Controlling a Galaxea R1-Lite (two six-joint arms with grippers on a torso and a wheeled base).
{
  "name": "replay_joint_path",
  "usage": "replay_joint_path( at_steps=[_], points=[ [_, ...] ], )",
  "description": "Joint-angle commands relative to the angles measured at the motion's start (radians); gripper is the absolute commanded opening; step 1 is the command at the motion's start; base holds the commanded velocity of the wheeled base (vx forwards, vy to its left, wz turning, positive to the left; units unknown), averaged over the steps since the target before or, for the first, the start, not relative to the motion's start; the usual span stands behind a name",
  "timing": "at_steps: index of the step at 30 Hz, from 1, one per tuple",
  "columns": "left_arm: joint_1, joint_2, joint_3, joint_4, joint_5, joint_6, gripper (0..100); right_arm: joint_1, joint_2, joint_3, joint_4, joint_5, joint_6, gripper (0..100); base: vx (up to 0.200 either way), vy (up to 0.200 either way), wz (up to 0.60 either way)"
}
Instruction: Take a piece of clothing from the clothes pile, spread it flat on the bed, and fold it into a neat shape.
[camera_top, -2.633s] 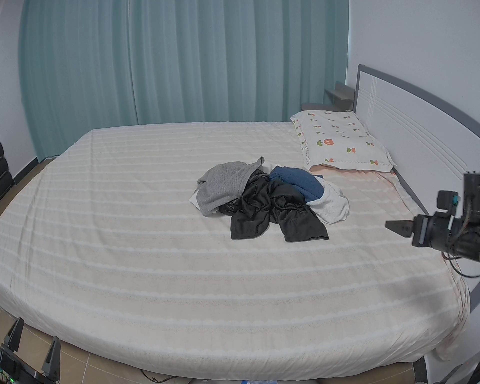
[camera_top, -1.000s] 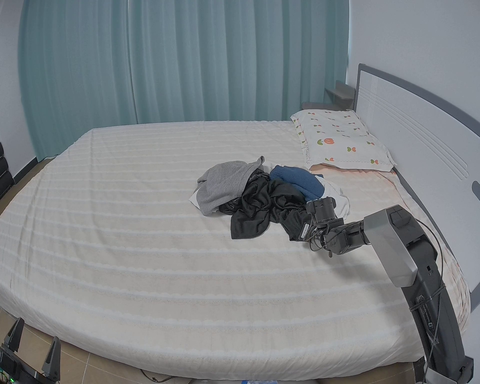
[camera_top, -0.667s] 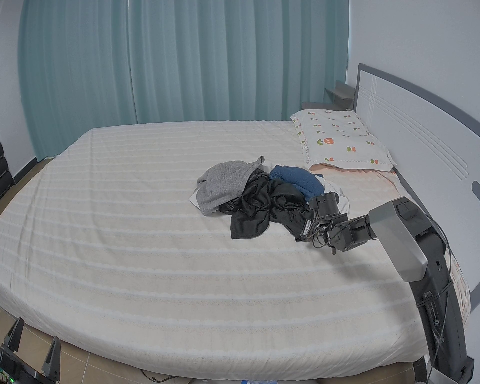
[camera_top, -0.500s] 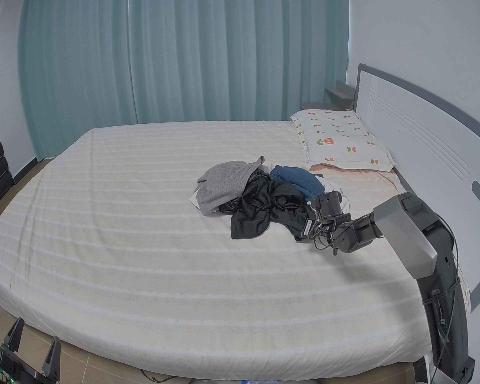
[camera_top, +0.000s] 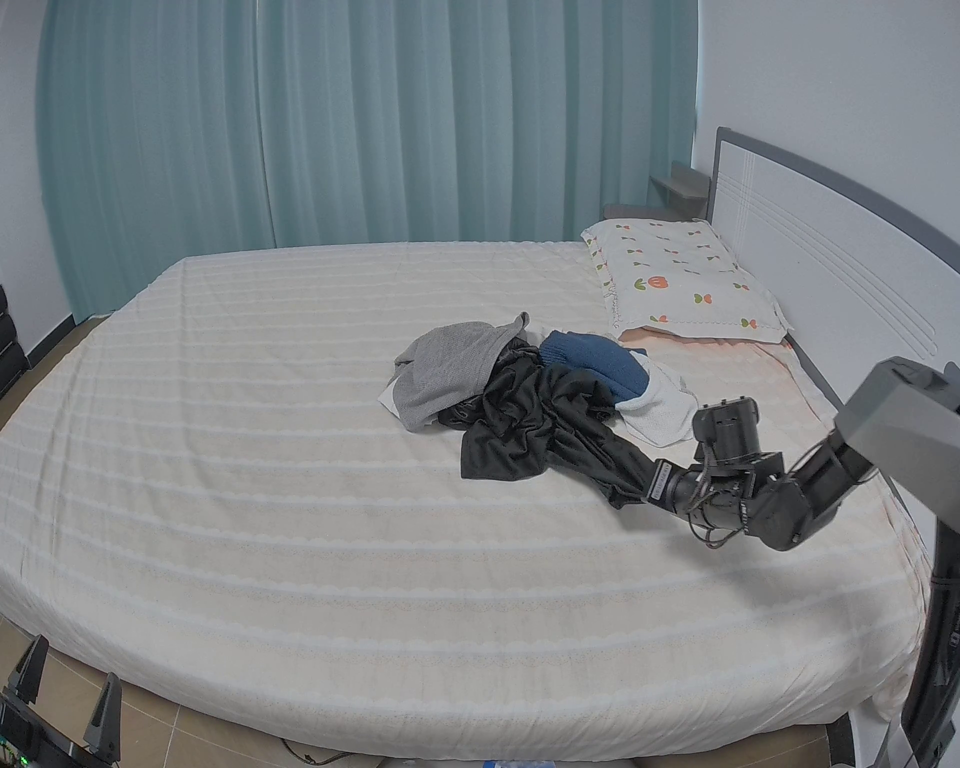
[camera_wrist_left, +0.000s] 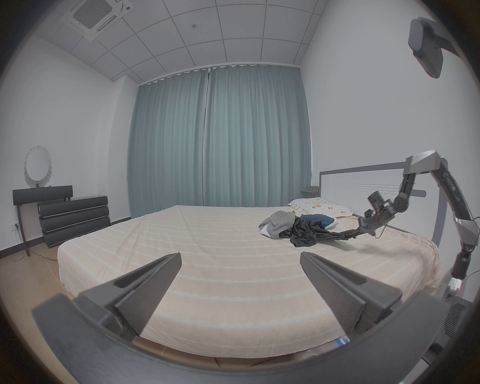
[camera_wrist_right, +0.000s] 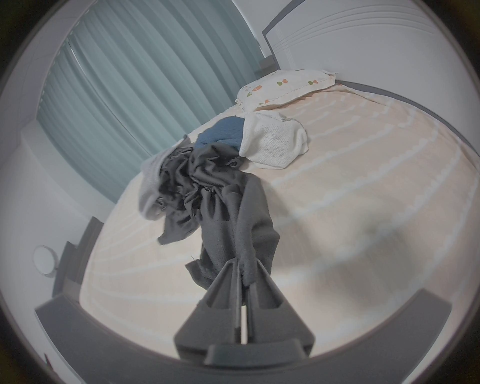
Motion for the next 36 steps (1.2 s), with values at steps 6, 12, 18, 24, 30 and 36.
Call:
replay_joint_path(
  at_steps=[6,12,18,24,30,36],
  points=[
    [0.000,-0.018,0.016,0.000,0.001,0.000,100,0.023,-0.711,0.423,-0.137,0.197,0.060,0,0.000,0.000,0.00],
    [0.000,-0.018,0.016,0.000,0.001,0.000,100,0.029,-0.789,0.371,-0.137,0.222,0.058,0,0.000,0.000,0.00],
    [0.000,-0.018,0.016,-0.003,-0.004,0.009,100,0.029,-0.824,0.343,-0.137,0.291,0.058,0,0.000,0.000,0.00],
    [-0.001,-0.010,-0.002,-0.012,-0.004,0.003,100,0.041,-0.824,0.284,-0.125,0.294,0.055,0,0.000,0.000,0.00],
    [-0.061,0.303,-0.300,-0.074,-0.085,-0.089,100,0.061,-0.819,0.262,-0.117,0.292,0.050,0,0.000,0.000,0.00],
    [-0.077,0.564,-0.235,-0.074,-0.185,-0.048,100,0.073,-0.800,0.277,-0.117,0.292,0.052,0,0.000,0.000,0.00]
  ],
)
